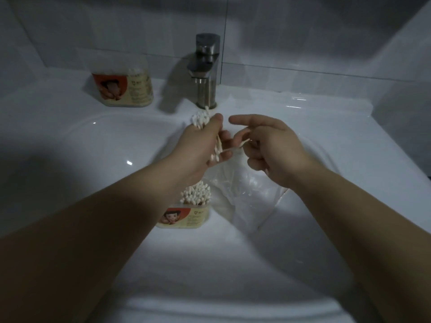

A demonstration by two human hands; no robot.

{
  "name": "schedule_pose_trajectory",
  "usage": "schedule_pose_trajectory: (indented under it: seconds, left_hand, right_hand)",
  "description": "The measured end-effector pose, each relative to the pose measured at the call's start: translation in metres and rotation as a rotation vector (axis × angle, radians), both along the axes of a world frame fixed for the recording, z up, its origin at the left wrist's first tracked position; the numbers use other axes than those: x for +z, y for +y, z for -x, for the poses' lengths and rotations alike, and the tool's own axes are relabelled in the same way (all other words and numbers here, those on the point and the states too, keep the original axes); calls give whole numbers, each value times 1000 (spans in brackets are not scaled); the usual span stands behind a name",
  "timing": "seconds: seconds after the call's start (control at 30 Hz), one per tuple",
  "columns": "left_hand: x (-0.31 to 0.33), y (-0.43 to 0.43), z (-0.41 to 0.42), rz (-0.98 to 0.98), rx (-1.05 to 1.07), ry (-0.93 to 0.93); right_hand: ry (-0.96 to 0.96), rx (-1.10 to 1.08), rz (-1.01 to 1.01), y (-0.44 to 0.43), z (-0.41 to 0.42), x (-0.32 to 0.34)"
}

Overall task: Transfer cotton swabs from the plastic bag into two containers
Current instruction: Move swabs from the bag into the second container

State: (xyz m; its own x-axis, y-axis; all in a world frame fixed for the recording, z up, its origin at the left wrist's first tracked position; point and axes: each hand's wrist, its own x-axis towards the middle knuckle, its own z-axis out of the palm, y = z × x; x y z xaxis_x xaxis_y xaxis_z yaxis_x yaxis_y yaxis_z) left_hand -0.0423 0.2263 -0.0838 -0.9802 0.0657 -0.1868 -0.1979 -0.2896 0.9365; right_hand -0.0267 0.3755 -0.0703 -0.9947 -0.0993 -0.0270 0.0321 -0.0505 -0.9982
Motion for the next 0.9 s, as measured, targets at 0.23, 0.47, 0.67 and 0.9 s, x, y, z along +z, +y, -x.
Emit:
schedule_pose_trajectory:
  seconds: [0.23, 0.47, 0.67, 0.9]
  left_hand:
    - [-1, -4, -2, 19, -159, 63]
    - [2, -2, -7, 109, -238, 90]
    - [2, -3, -5, 110, -250, 15]
    - [5, 0, -3, 127, -257, -20]
  right_hand:
    - [-27, -26, -2, 4, 0, 1]
    - [-82, 29, -171, 8, 3, -3]
    - [-39, -112, -156, 9, 9, -3]
    - [21, -198, -32, 11, 6, 6]
